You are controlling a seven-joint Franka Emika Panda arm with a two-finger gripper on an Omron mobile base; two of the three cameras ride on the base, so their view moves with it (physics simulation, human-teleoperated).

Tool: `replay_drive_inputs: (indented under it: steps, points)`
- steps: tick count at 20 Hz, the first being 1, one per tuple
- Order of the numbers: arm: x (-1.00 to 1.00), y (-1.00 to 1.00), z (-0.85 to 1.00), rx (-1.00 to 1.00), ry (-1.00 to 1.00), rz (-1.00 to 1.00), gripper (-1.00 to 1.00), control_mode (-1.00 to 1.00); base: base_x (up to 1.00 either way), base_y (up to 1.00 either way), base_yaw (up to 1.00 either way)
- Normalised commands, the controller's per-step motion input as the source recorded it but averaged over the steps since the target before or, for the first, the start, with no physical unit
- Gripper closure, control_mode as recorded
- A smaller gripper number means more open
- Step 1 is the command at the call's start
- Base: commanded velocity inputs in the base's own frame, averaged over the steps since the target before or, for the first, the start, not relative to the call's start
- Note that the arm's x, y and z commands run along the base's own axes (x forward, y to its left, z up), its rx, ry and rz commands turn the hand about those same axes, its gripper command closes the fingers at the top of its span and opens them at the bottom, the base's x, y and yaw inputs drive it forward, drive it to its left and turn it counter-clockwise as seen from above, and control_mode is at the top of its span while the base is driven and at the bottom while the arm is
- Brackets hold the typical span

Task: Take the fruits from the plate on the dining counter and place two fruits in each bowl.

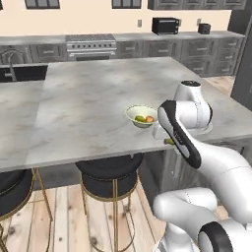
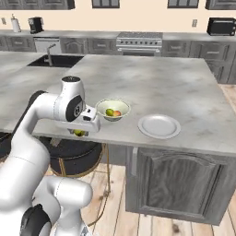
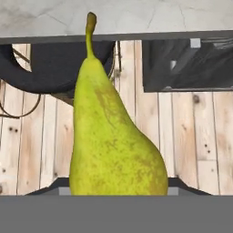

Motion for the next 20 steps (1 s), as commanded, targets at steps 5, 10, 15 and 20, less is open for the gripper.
replay_drive_inputs:
  steps: [5,10,15,20]
  points:
    - [0.0,0.0,0.0,0.0,0.0,0.0,1.0,1.0,0.0,1.0,0.0]
    - [0.0,0.0,0.0,0.0,0.0,0.0,1.0,1.0,0.0,1.0,0.02]
    - [0.0,0.0,0.0,0.0,0.0,0.0,1.0,1.0,0.0,1.0,0.03]
    - [0.0,0.0,0.0,0.0,0.0,0.0,1.0,1.0,0.0,1.0,0.05]
